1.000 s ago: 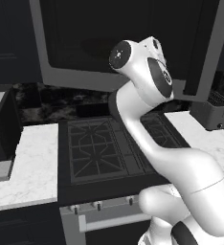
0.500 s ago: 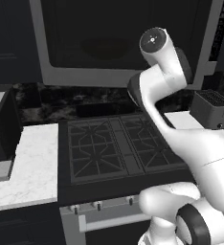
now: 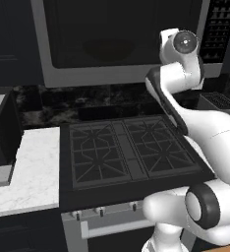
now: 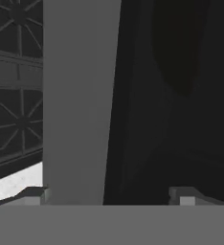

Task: Open the microwave, place the bowl with waffle inside the microwave, then close the microwave door and turn it on.

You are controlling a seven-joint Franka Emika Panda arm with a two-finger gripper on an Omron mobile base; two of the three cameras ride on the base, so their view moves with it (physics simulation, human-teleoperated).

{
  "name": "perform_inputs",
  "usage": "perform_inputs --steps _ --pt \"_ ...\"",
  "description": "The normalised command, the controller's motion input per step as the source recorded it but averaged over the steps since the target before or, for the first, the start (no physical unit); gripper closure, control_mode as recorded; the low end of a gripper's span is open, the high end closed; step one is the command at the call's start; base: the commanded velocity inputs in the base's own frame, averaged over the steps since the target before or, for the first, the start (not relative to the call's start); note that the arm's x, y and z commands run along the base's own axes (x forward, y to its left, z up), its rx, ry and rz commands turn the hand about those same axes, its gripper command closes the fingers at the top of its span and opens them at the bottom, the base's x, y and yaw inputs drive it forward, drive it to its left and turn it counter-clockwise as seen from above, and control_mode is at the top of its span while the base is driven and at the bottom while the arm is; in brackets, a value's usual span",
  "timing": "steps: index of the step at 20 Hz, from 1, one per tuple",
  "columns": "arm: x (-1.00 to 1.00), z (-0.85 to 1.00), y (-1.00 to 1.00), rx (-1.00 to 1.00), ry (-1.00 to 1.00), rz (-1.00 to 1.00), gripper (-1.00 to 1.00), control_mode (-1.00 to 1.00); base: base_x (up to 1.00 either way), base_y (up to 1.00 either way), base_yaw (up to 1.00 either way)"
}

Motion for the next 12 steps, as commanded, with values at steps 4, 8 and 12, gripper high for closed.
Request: perform_inputs --steps 4,8,12 --pt "0.80 -0.01 -0.18 0.16 -0.13 0.26 -1.00 -1.00 0.00 0.00 0.00" --pt "0.71 0.00 -0.07 0.14 -0.04 0.21 -1.00 -1.00 0.00 0.00 0.00" --pt "0.19 -0.10 -0.13 0.05 -0.14 0.15 -1.00 -1.00 0.00 0.00 0.00"
